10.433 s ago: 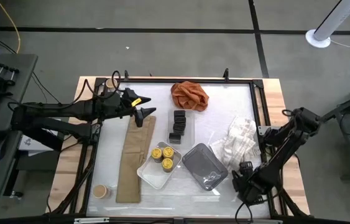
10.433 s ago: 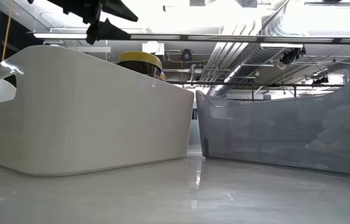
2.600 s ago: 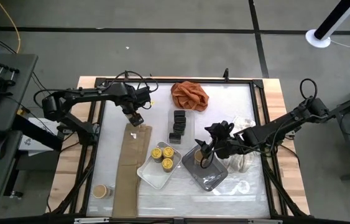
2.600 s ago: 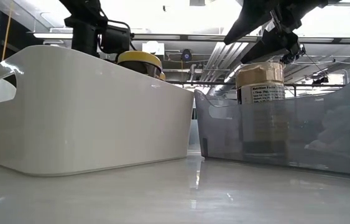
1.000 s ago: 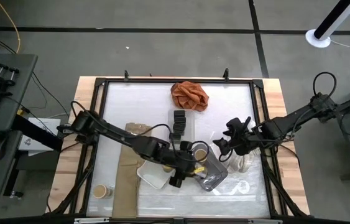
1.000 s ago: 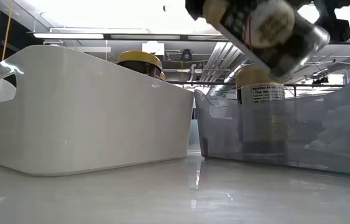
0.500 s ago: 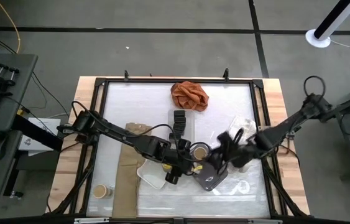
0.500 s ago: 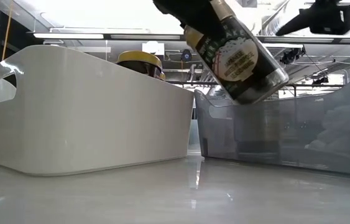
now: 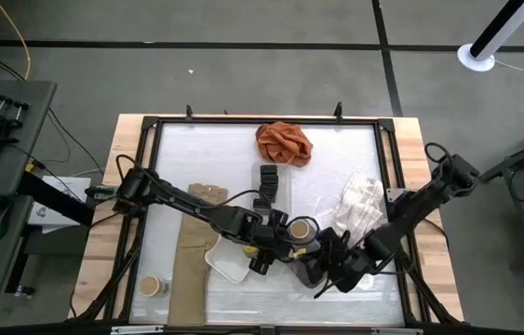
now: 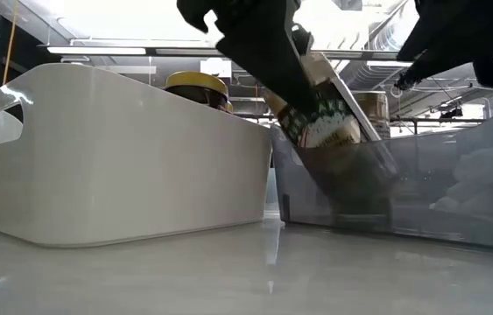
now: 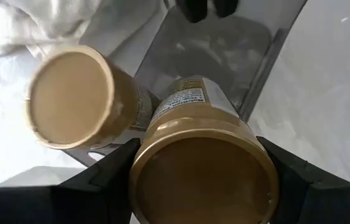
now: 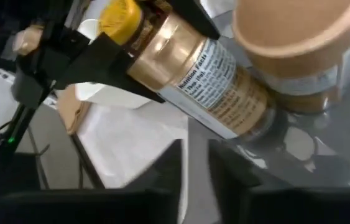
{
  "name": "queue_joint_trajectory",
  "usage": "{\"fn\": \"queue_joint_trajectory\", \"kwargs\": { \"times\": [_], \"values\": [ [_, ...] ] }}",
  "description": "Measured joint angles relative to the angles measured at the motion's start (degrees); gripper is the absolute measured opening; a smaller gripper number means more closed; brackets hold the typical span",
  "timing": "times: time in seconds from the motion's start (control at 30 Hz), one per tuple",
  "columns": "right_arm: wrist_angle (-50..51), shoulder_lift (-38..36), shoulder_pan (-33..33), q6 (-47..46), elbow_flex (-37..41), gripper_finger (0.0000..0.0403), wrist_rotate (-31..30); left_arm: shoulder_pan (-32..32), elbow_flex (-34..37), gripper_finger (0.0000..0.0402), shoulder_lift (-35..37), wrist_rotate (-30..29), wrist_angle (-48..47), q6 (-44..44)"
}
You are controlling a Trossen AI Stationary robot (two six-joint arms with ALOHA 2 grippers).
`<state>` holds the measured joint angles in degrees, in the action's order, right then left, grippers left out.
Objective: Sort spices by type
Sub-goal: Put the top gold seasoning bottle into the black transparent bin
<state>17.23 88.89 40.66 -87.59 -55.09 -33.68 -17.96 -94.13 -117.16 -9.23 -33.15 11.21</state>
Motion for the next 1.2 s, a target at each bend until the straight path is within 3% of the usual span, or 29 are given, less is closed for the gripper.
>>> {"fn": "queue_joint_trajectory", "kwargs": {
  "times": [0.1,0.43,0.97,1.2],
  "values": [
    [-1.1,1.5,-0.3,-0.6,0.0,0.0013,-0.3,0.0,0.0,0.0233,-0.5,-0.2,0.2,0.0],
    [-1.7,2.1,-1.8,0.1,0.0,0.0004,-0.3,0.5,0.0,0.0287,-0.2,-0.8,0.9,0.0],
    [-2.2,2.3,-5.0,3.2,0.0,0.0001,4.1,0.5,0.1,0.0294,0.2,-0.8,1.3,-0.1],
    [-4.8,2.3,-4.6,4.1,0.0,0.0,5.2,0.7,-4.2,0.0294,0.4,-0.9,-0.1,0.0]
  ]
}}
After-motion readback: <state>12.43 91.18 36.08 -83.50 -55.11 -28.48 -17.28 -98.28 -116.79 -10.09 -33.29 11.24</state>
